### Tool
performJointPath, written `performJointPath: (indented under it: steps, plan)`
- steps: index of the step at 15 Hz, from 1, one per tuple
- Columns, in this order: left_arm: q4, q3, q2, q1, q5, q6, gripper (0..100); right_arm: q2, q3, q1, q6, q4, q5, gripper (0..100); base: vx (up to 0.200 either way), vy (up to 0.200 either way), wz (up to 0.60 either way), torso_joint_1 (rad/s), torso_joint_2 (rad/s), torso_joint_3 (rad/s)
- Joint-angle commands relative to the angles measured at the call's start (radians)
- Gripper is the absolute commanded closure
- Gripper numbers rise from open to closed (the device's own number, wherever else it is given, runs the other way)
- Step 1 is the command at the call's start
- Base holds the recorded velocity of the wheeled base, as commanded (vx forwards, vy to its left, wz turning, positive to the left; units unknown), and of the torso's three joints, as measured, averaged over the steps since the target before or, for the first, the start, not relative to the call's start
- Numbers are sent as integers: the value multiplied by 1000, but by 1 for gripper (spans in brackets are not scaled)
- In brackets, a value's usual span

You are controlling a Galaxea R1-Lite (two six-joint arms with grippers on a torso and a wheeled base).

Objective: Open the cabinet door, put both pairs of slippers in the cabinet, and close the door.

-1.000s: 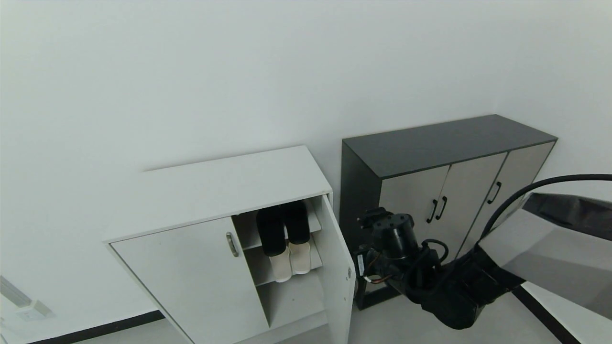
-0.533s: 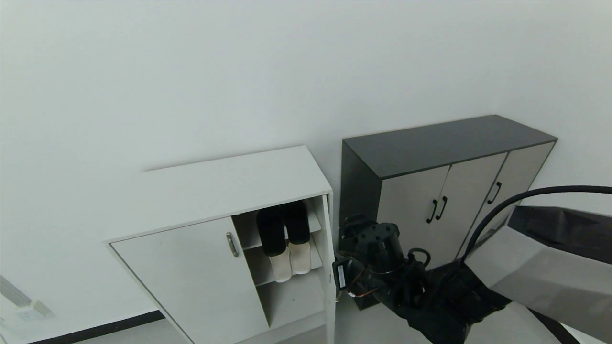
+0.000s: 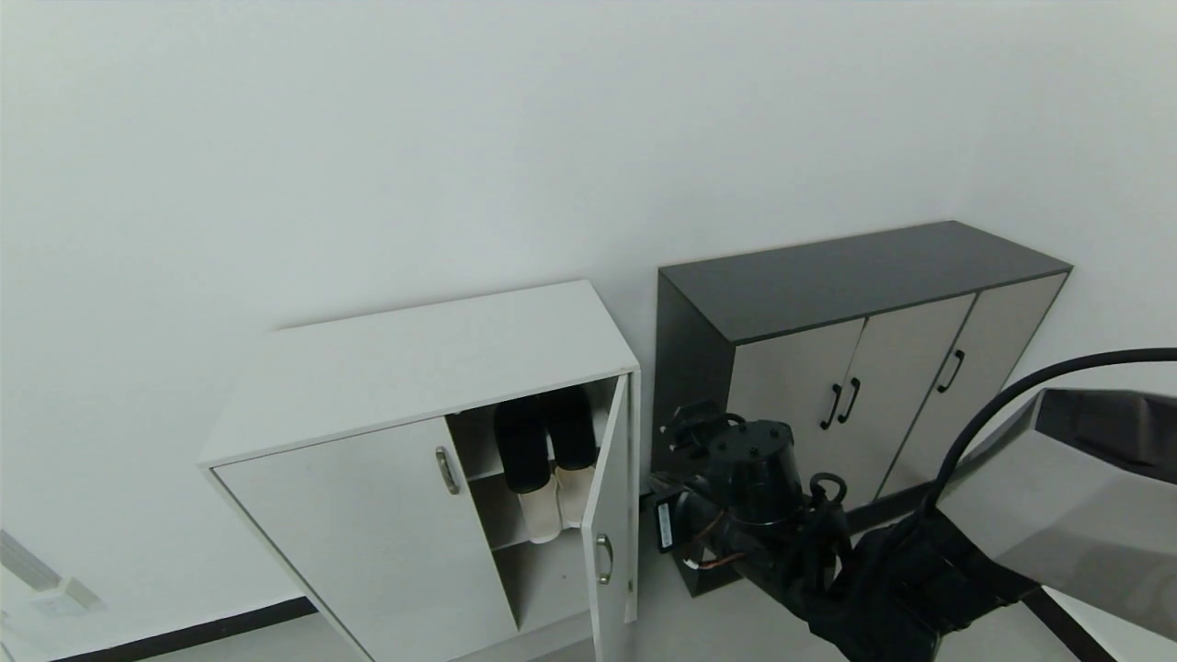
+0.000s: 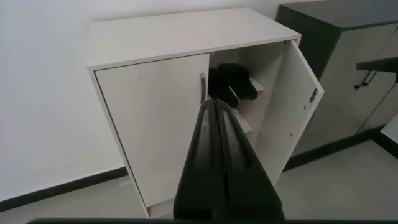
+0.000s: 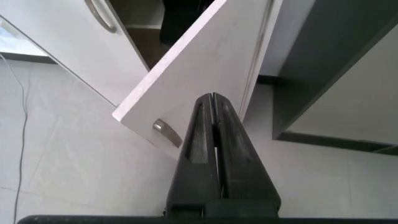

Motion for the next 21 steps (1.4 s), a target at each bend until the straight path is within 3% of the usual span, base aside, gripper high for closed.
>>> performJointPath:
  steps: [1, 9, 15, 21]
  plan:
    - [0, 0, 1, 0, 0, -1, 100, -8, 7, 1, -1, 1, -1, 100, 0, 0, 0, 0, 0, 0]
    - [0, 0, 1, 0, 0, 0, 100, -14, 34, -5, -1, -18, 36, 100, 0, 0, 600, 2, 3, 5]
    - [0, 0, 1, 0, 0, 0, 100, -22, 54, -28, -47, -59, 30, 100, 0, 0, 0, 0, 0, 0]
    - [0, 0, 1, 0, 0, 0, 100, -128, 192, -160, -154, -25, 29, 100, 0, 0, 0, 0, 0, 0]
